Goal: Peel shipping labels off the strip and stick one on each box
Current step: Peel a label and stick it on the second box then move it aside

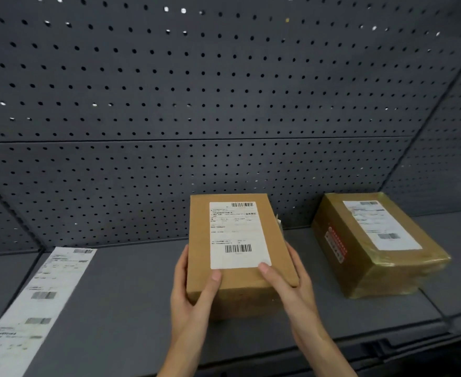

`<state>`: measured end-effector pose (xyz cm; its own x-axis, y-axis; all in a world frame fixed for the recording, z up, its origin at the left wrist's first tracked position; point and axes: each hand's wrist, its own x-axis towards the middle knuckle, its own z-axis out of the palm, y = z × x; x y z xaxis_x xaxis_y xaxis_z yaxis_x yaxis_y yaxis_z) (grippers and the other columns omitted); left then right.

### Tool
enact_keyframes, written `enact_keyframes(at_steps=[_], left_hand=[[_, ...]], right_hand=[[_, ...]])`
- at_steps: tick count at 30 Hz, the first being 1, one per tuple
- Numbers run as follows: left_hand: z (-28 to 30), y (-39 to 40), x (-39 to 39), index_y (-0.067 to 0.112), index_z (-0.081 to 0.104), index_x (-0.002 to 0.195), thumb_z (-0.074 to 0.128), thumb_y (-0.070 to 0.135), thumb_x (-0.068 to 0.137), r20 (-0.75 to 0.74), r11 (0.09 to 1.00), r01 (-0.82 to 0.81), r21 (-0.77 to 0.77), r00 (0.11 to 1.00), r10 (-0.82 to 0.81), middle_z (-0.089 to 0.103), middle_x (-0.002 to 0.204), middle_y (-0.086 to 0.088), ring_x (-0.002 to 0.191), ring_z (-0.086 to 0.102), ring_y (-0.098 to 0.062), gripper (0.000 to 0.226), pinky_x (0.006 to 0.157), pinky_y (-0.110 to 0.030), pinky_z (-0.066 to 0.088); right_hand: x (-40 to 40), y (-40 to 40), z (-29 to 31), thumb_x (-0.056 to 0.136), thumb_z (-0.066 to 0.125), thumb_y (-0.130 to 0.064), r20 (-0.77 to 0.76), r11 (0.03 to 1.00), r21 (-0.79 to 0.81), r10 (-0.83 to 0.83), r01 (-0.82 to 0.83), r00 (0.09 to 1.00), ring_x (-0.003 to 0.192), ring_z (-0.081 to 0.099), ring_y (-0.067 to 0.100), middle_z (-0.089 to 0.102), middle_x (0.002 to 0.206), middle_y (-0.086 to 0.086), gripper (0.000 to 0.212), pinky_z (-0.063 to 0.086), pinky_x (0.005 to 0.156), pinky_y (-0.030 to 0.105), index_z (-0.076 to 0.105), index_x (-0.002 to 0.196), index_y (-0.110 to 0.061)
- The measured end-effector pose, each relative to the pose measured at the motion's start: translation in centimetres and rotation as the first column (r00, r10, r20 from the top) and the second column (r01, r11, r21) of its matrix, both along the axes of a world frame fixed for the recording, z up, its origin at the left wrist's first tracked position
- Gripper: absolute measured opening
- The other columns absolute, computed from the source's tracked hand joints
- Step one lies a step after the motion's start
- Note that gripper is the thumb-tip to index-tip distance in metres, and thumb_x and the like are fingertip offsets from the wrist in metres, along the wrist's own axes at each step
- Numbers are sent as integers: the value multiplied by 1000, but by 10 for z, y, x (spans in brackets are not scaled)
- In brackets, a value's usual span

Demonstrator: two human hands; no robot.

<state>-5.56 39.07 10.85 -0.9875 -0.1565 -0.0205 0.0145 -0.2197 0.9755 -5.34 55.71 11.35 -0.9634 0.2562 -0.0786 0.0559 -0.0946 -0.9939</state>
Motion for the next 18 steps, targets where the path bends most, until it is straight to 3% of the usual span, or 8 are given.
enact_keyframes(at_steps=[5,9,12,18], left_hand=[[36,83,-1,41,50,139,73,37,73,-58,998,-57,33,997,58,69,124,19,110,64,5,70,87,-16,52],[70,149,1,46,52,134,73,41,71,-69,997,-53,64,996,57,70,121,22,107,66,3,66,86,-24,50],[85,195,-2,48,52,132,73,44,72,-87,998,-33,60,995,38,69,122,21,108,66,2,64,88,-27,52],[100,271,-11,48,51,134,77,42,75,-63,998,26,59,998,-22,69,121,21,109,67,-2,64,94,-34,56]], right_hand=[[-4,84,40,68,86,-42,-80,999,7,36,-35,996,111,66,-2,72,120,-21,73,53,91,23,53,133,-48],[-2,154,76,61,90,-50,-92,999,-20,43,-45,995,102,67,-8,71,106,-35,63,51,93,25,54,112,-58],[-3,202,96,58,88,-58,-100,999,-8,46,-47,994,110,67,1,71,111,-28,71,53,96,30,53,119,-60],[-7,279,108,68,86,-57,-106,999,22,34,-32,994,102,71,5,72,108,-25,69,57,98,45,56,129,-52]])
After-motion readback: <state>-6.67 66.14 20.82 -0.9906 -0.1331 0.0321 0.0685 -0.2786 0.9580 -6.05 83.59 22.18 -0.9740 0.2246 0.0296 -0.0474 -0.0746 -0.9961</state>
